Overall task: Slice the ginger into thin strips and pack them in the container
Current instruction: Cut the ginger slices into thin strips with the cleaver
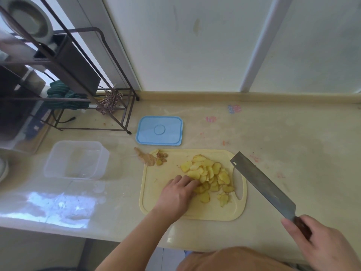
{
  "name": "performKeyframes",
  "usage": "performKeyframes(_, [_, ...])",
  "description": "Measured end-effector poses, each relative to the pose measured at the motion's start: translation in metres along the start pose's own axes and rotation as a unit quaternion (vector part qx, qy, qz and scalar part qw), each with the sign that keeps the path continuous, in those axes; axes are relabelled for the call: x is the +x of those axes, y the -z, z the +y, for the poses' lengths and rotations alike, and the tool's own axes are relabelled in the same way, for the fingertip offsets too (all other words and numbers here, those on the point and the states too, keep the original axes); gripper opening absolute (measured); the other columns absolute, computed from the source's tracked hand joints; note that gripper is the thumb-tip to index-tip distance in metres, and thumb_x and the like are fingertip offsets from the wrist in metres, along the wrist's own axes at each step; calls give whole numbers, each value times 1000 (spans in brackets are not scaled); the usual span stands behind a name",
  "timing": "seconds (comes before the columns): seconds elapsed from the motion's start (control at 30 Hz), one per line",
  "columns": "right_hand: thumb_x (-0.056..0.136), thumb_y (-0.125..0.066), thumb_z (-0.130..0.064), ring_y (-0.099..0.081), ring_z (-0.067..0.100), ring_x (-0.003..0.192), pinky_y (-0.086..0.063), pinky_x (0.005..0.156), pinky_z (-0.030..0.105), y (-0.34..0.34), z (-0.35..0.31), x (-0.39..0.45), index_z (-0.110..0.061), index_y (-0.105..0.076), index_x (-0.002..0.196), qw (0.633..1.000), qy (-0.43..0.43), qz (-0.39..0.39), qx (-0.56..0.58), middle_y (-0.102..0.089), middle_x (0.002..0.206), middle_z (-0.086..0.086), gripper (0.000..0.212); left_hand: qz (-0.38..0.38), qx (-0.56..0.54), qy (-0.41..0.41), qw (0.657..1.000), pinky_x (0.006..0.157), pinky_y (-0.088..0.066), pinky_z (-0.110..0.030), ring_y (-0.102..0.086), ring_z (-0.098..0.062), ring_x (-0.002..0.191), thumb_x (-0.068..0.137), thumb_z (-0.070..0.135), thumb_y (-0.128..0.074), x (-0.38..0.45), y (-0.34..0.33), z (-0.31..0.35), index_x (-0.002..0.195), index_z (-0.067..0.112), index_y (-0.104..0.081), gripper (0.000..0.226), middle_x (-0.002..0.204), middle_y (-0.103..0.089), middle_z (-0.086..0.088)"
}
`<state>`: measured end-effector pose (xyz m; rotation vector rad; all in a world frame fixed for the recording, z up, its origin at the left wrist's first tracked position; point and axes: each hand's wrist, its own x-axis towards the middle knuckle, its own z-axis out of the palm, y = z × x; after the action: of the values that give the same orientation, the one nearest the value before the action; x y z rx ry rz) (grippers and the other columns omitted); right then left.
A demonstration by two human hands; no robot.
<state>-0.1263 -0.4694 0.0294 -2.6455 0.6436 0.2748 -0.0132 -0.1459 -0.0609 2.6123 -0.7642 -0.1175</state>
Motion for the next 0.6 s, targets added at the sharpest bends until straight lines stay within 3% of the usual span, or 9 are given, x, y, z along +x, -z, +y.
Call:
performKeyframes(0.13, [47,-9,-104,-49,12,41,-45,49,34,0,-2,0,-22,-53,59,1000,1,2,2,-52,47,-7,94,-40,-10,8,999,76,-53,-35,-53,-23,91,84,29,-66,-1,7,-1,113,21,-61,31,111,-57,2])
performKeyframes(0.23, [49,-10,-104,-54,5,62,-45,49,34,0,-1,0,-22,-52,58,1000,-5,4,7,-53,49,-9,93,-59,-1,8,998,78,-51,-32,-56,-21,90,83,30,-71,-3,11,-3,109,22,-62,29,104,-61,5])
performKeyframes(0.37, [48,-9,-104,-50,11,42,-46,49,35,1,-1,-1,-23,-54,59,1000,-6,3,4,-54,51,-10,93,-75,-13,57,995,84,-44,-30,-59,-21,94,96,33,-59,-7,22,-3,117,22,-60,24,101,-66,5])
performKeyframes(0.47, [47,-8,-104,-55,18,47,-45,48,35,3,-3,-1,-24,-54,59,1000,-4,3,0,-54,48,-9,93,-70,-20,114,991,86,-47,-32,-60,-20,95,97,35,-59,-16,27,-10,129,23,-56,35,103,-66,4])
performKeyframes(0.6, [45,-8,-105,-55,18,46,-43,47,35,3,-4,-1,-23,-53,58,1000,-2,0,1,-51,43,-4,95,-56,-5,105,993,76,-55,-32,-61,-18,90,88,41,-69,-26,24,-9,133,24,-57,49,113,-57,4])
